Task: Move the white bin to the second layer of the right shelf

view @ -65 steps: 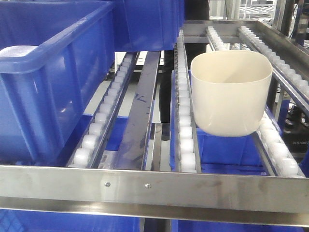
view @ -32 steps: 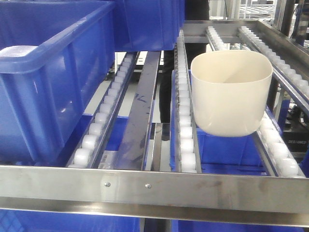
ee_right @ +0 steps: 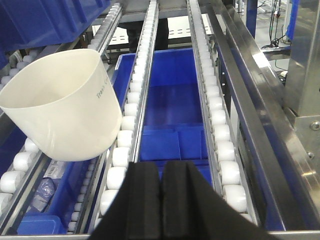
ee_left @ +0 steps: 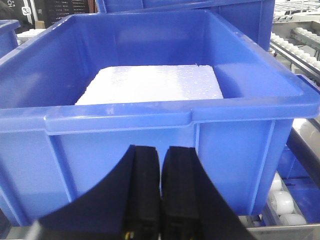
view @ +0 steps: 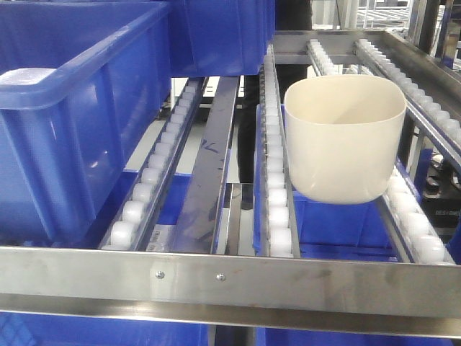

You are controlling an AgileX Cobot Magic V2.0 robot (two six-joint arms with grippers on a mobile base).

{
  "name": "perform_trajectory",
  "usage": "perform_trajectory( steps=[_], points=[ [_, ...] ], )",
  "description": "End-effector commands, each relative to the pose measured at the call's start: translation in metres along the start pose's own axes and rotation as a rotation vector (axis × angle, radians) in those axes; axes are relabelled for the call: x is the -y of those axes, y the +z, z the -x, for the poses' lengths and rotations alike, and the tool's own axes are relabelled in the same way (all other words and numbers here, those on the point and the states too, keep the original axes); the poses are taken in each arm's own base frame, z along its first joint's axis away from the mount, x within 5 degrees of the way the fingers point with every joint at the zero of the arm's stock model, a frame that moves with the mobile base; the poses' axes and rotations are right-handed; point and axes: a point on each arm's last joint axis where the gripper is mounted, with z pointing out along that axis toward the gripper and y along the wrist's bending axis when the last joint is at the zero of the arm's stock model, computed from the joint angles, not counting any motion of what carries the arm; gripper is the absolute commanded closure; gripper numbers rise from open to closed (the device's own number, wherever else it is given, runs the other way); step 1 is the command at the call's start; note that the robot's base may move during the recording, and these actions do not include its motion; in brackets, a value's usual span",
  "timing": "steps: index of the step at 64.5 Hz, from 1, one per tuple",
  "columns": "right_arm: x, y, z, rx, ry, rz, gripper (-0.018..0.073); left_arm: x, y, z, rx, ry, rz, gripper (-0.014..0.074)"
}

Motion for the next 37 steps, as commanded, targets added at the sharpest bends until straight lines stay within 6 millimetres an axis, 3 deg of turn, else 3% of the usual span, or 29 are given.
perform_trajectory(
  steps=[1,37],
  points=[
    [-0.0012,-0.0032,0.0144,0.127,-0.012,0.004,0.0504,-0.0004,0.0002,-0.0041,0.061,-0.009,0.008,0.0512],
    [-0.0012,-0.0032,0.0144,0.127,-0.012,0.004,0.0504,-0.0004,0.0002,-0.0041,0.061,-0.009,0.008,0.0512]
  ],
)
